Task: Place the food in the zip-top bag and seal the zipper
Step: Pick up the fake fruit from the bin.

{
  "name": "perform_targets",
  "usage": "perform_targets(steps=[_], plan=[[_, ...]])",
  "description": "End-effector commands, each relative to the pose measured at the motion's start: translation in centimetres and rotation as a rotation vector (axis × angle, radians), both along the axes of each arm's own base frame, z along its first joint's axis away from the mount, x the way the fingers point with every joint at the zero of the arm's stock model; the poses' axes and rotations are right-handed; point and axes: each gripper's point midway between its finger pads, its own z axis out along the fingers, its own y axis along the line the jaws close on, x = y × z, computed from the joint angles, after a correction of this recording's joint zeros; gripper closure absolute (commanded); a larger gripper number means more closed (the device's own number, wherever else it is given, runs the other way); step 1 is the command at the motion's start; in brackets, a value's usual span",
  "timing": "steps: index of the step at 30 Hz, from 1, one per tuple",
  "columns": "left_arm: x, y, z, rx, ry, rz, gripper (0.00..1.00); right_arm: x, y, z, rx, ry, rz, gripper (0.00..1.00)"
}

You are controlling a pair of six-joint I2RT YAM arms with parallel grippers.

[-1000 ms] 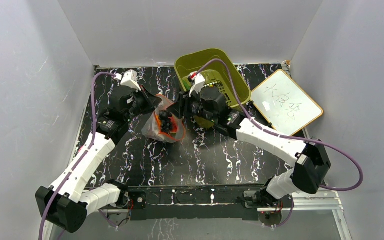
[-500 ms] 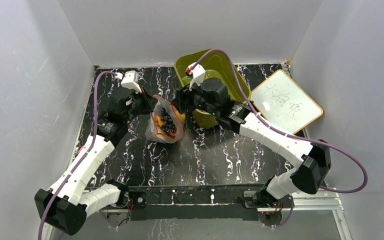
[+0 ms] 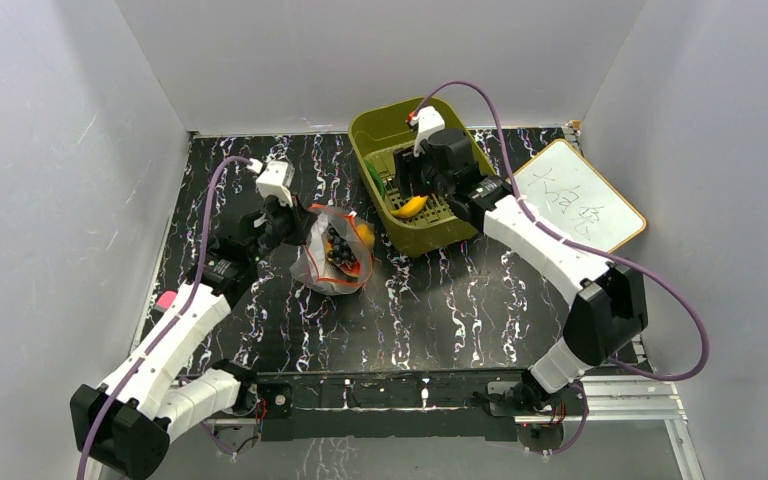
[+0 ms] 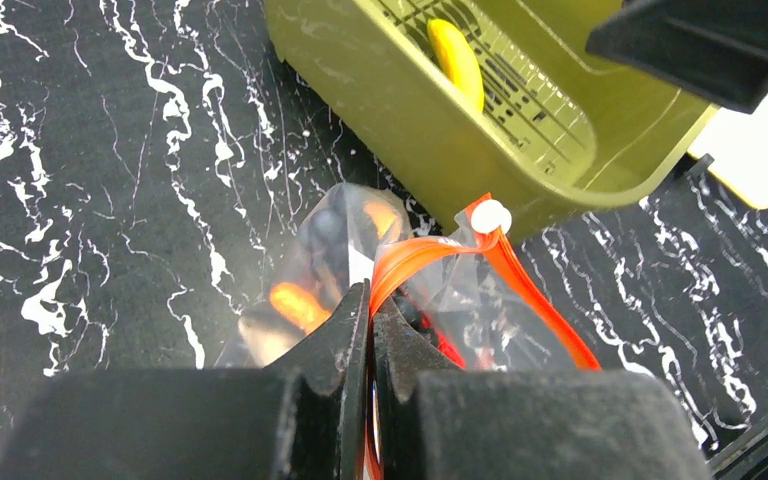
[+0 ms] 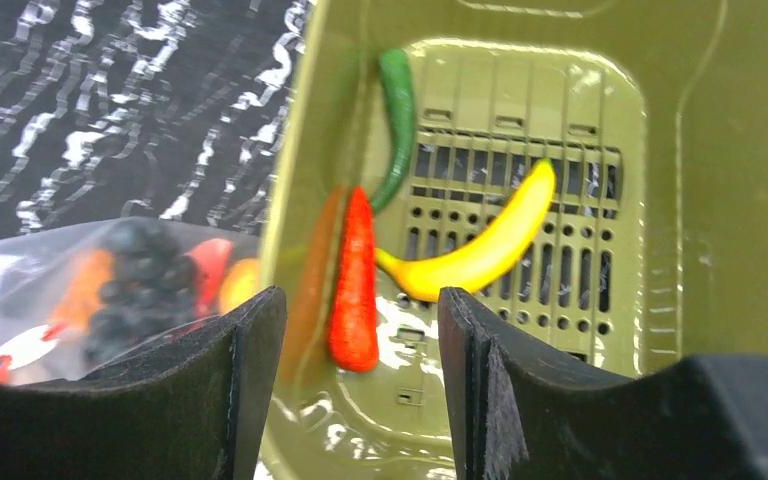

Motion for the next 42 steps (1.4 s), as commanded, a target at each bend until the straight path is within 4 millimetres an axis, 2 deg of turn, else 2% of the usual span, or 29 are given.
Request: perform_targets(steps=[1, 5, 8, 12, 17, 20, 24, 28, 31, 34, 37, 42], plan=[[-0.8, 0.1, 0.6, 0.031, -0.073, -0.050, 1.00, 2.8, -2.0, -0.1, -0.046, -0.005, -0.032, 0.46], [-1.5, 0.3, 0.1, 0.045, -0.052, -0.054, 1.00, 4.4, -3.6, -2.9, -0.098, 0.088, -0.059, 0.43], [-2.1, 0.3, -0.1, 0.034, -0.056, -0.067, 1.00, 4.7, -4.1, -4.1, -0.126, 0.144, -0.057, 0.37], [-2.5, 0.8, -1.2, 0.034, -0.070, -0.049, 1.00, 5.1, -4.3, -7.1, -0.183, 0.230, -0.053, 0.27], [-2.9, 1.3, -0.9, 0.055, -0.089, -0.049, 1.00, 4.8, -3.8, -9.8, -0.240, 0.340, -0.003, 0.14], [-3.2, 1.7, -1.2, 0.061, -0.101, -0.035, 1.00, 4.1, -3.1, -11.3, -0.254, 0.409, 0.056, 0.11], [-3.4, 1.9, -1.1, 0.055, -0.117, -0.033, 1.00, 2.9, -3.4, -13.8, -0.300, 0.487, 0.092, 0.10], [-3.5, 1.8, -1.0, 0.060, -0.114, -0.039, 1.00, 3.4, -3.7, -16.0, -0.334, 0.500, 0.086, 0.11], [-3.5, 1.9, -1.4, 0.064, -0.099, -0.035, 1.00, 4.9, -5.0, -17.0, -0.405, 0.496, 0.006, 0.16], [-3.5, 2.0, -1.7, 0.061, -0.093, -0.025, 1.00, 6.8, -5.7, -17.1, -0.438, 0.440, -0.062, 0.30], [-3.4, 2.1, -2.0, 0.068, -0.087, -0.017, 1.00, 8.6, -6.4, -16.1, -0.446, 0.362, -0.144, 0.48], [-3.1, 2.3, -2.9, 0.096, -0.059, -0.007, 1.00, 10.8, -8.2, -13.6, -0.453, 0.222, -0.284, 0.72]])
